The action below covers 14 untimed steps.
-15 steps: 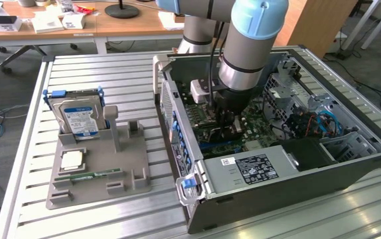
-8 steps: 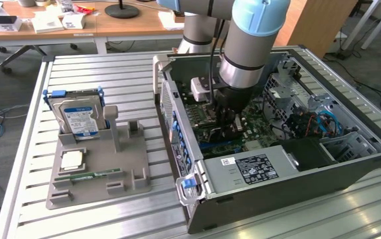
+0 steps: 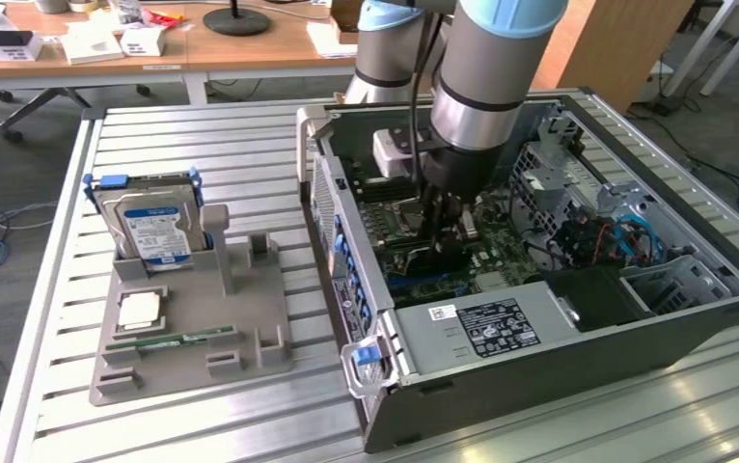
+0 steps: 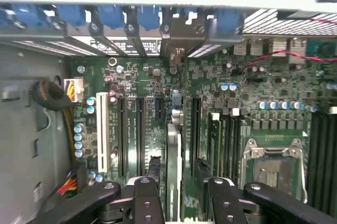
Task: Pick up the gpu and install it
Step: 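Insert the gpu into the slot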
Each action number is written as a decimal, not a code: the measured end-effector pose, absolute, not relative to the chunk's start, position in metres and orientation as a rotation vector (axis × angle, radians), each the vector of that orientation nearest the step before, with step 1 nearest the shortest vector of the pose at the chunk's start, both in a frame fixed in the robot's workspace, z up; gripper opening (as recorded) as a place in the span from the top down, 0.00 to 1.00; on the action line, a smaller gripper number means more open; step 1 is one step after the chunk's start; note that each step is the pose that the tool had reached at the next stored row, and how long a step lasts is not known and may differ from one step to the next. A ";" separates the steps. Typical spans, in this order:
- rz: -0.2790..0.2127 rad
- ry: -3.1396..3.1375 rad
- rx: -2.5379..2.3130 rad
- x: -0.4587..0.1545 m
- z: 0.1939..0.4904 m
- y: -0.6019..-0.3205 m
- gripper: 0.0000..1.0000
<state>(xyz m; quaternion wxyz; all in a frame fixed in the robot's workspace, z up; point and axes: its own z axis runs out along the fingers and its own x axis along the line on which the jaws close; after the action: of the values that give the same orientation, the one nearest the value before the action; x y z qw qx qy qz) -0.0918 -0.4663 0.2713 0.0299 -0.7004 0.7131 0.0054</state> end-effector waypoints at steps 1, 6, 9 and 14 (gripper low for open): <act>0.016 2.198 -2.159 -0.092 0.275 -0.466 0.60; 0.016 2.198 -2.159 -0.092 0.289 -0.466 0.60; 0.015 2.198 -2.158 -0.092 0.295 -0.466 0.60; 0.014 2.197 -2.158 -0.092 0.302 -0.466 0.60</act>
<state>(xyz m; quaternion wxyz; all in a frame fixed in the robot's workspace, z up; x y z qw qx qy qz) -0.0918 -0.4663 0.3016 0.0308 -0.7004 0.7131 0.0045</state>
